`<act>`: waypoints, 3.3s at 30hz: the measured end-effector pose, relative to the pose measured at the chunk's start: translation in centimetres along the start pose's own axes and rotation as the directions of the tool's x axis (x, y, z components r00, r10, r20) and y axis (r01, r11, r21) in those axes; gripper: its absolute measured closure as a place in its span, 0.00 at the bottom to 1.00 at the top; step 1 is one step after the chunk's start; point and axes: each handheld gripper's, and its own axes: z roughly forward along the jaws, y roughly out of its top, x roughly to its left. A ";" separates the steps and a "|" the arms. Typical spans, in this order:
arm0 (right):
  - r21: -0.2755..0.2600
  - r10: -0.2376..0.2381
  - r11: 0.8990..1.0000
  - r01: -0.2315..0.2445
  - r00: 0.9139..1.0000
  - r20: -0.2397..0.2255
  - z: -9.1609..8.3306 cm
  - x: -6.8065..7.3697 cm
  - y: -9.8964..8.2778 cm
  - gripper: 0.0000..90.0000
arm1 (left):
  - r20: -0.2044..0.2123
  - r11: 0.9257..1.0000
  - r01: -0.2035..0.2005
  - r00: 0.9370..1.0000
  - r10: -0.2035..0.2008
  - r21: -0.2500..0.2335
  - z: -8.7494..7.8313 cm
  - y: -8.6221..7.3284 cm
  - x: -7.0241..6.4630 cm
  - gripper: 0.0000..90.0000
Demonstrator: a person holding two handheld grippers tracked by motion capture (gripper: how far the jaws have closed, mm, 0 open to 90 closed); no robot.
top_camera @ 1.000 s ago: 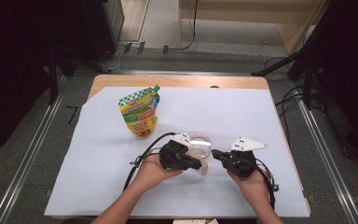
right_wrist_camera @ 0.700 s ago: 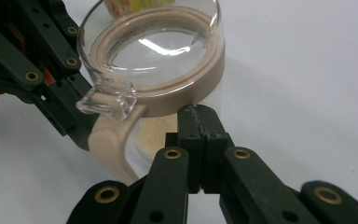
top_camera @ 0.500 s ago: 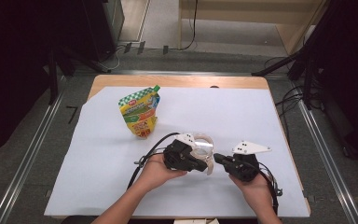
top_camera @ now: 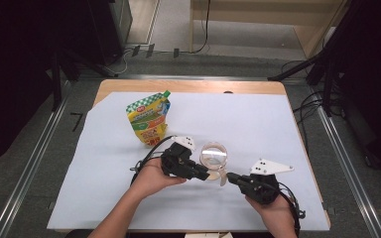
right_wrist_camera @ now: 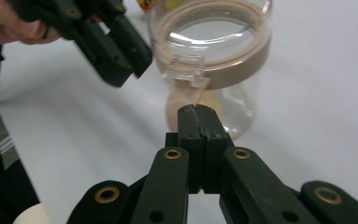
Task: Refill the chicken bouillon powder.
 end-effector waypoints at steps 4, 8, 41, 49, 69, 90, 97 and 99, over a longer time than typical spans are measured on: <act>0.015 -0.014 1.000 0.014 0.999 -0.030 0.5 0.9 -0.4 1.00 | -0.019 1.000 0.004 1.000 -0.004 -0.020 -0.9 -0.2 0.4 0.76; 0.052 -0.026 0.998 0.029 0.998 -0.056 2.0 1.7 -0.8 1.00 | -0.055 0.999 0.017 0.998 -0.019 -0.034 -1.5 -0.5 1.1 0.67; 0.060 0.055 0.997 -0.056 0.998 0.030 1.1 -3.2 -0.6 1.00 | -0.146 0.999 0.000 0.989 -0.008 -0.053 -1.6 -0.9 1.9 0.47; 0.062 0.065 0.996 -0.068 0.997 0.042 0.8 -5.0 -0.2 1.00 | -0.143 0.998 0.001 0.990 -0.009 -0.057 -1.6 -0.9 2.0 0.47; 0.017 0.090 0.996 -0.092 0.990 0.110 2.2 -8.7 1.2 1.00 | -0.144 0.998 -0.005 0.989 -0.004 -0.066 -1.4 -0.9 2.1 0.47; -0.008 0.082 0.997 -0.082 0.981 0.178 0.3 -10.8 2.2 1.00 | -0.136 0.994 0.019 0.990 -0.034 -0.112 -0.1 1.1 2.6 0.37; 0.028 0.089 0.995 -0.095 0.980 0.179 2.9 -12.1 2.0 1.00 | -0.114 0.995 0.003 0.993 -0.014 -0.102 1.3 2.1 3.0 0.32; 0.037 0.087 0.995 -0.095 0.981 0.172 3.5 -12.2 2.0 1.00 | -0.116 0.995 -0.008 0.993 -0.003 -0.099 1.6 2.3 2.9 0.31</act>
